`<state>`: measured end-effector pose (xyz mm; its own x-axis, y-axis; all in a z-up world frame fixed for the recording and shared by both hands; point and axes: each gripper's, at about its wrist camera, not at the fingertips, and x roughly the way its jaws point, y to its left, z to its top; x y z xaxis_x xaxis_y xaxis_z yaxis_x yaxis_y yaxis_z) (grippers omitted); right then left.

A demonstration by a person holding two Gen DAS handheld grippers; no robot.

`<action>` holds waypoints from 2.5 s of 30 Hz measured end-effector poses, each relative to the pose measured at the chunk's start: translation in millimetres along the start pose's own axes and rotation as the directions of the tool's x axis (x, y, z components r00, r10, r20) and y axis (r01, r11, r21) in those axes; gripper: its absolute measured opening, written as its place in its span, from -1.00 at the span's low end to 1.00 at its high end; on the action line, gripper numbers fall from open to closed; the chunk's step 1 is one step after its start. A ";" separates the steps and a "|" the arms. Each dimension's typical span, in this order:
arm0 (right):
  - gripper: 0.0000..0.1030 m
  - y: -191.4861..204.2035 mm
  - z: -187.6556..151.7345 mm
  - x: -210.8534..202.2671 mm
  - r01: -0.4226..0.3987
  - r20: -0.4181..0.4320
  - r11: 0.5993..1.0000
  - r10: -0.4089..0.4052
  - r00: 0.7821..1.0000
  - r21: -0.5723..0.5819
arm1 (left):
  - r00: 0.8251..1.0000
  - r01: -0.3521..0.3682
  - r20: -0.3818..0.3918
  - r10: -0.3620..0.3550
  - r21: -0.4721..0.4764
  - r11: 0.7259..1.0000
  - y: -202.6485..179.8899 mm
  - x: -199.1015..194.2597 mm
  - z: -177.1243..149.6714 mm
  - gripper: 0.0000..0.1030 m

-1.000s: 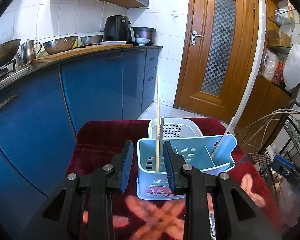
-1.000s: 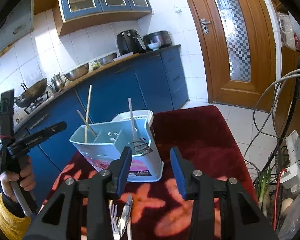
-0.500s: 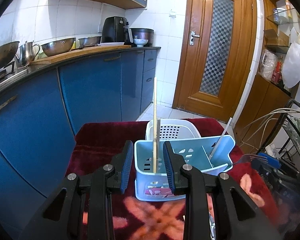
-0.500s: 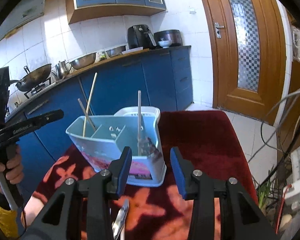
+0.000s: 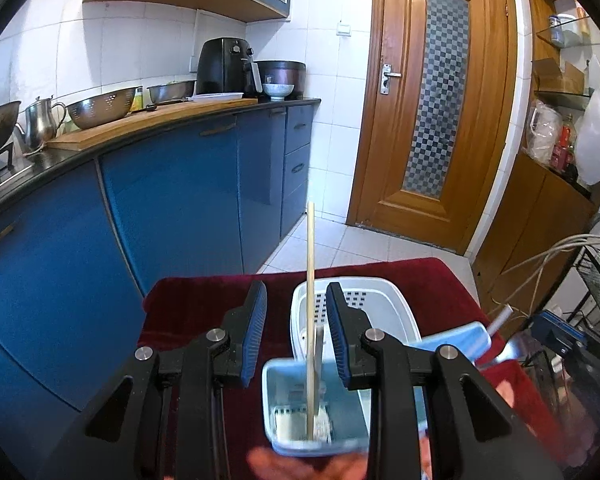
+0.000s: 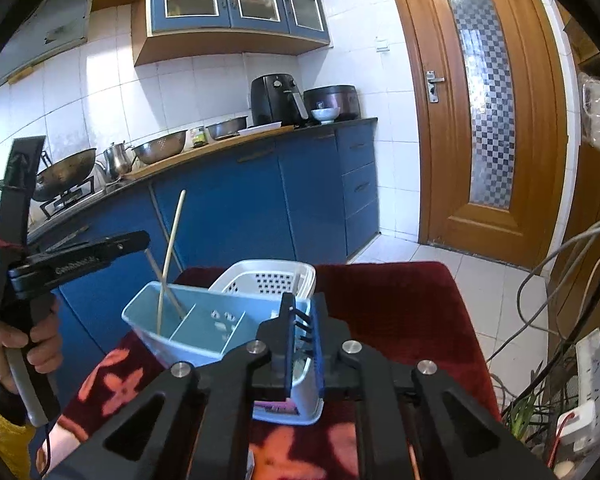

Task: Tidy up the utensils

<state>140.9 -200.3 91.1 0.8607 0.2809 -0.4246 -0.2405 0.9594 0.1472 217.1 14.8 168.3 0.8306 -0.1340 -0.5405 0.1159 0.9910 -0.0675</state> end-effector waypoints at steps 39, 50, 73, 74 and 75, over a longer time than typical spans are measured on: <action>-0.86 23.4 44.5 40.6 0.009 -0.057 0.992 -0.016 0.998 -0.128 | 0.994 0.029 0.103 -0.027 -0.025 0.999 -3.5 24.1 -13.6 -0.96; -0.70 13.4 39.9 49.4 -0.086 -0.083 0.996 0.084 0.993 -0.015 | 0.998 0.030 0.064 -0.029 -0.017 0.999 2.0 22.3 -32.3 -0.31; -0.53 35.8 5.1 -54.6 -0.118 -0.161 0.993 0.119 0.980 0.018 | 1.000 0.011 -0.007 -0.011 -0.008 1.000 7.0 -107.8 -72.9 -0.29; -0.53 36.5 -1.9 -56.7 -0.116 -0.175 0.993 0.117 0.978 0.014 | 1.000 0.014 -0.013 -0.014 -0.010 1.000 6.2 -112.8 -78.3 -0.29; -0.53 37.7 -9.8 -58.6 -0.114 -0.191 0.993 0.114 0.975 0.010 | 1.000 0.016 -0.022 -0.016 -0.013 1.000 5.4 -117.1 -84.2 -0.29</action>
<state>77.0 -180.4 112.8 0.7259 0.3880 -0.5679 -0.3327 0.9208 0.2038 74.5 36.4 160.6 0.8165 -0.1499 -0.5576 0.1220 0.9887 -0.0872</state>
